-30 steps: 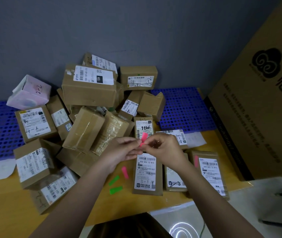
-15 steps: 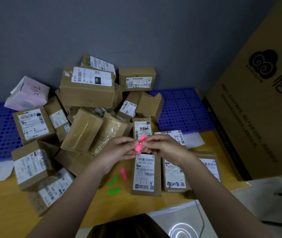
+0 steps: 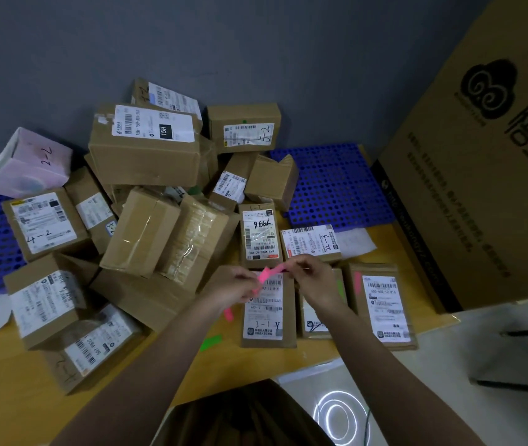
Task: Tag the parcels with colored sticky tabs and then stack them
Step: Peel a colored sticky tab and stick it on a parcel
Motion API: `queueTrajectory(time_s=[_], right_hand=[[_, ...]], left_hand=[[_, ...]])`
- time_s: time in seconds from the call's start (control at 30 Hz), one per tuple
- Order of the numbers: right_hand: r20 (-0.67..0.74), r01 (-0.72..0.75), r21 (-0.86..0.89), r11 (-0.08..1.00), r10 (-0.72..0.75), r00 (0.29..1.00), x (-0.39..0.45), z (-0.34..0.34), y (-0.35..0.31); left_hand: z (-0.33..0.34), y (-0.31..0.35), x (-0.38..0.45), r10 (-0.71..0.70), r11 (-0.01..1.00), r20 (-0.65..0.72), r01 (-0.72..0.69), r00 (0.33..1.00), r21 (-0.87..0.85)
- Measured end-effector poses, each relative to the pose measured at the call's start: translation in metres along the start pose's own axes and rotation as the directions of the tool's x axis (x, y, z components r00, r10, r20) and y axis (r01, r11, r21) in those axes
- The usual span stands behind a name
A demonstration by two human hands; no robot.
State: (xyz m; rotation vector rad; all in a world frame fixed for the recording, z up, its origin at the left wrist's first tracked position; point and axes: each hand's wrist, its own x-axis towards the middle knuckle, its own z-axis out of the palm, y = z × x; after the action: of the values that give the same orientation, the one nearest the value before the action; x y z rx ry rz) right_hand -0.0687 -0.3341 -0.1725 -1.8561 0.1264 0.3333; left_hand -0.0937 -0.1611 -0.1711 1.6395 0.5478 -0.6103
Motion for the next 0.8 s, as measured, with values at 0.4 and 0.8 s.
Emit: queueTrajectory(time_s=[0.4, 0.8], right_hand=[[0.105, 0.434, -0.623, 0.651, -0.48, 0.871, -0.008, -0.008, 0.062], [0.348, 0.562, -0.633, 0.532, -0.453, 0.821, -0.012, -0.009, 0.09]], left_hand=[[0.03, -0.031, 0.03, -0.094, 0.965, -0.079, 0.071, 0.992, -0.253], [0.031, -0.039, 0.034, -0.114, 0.937, -0.086, 0.079, 0.99, -0.34]])
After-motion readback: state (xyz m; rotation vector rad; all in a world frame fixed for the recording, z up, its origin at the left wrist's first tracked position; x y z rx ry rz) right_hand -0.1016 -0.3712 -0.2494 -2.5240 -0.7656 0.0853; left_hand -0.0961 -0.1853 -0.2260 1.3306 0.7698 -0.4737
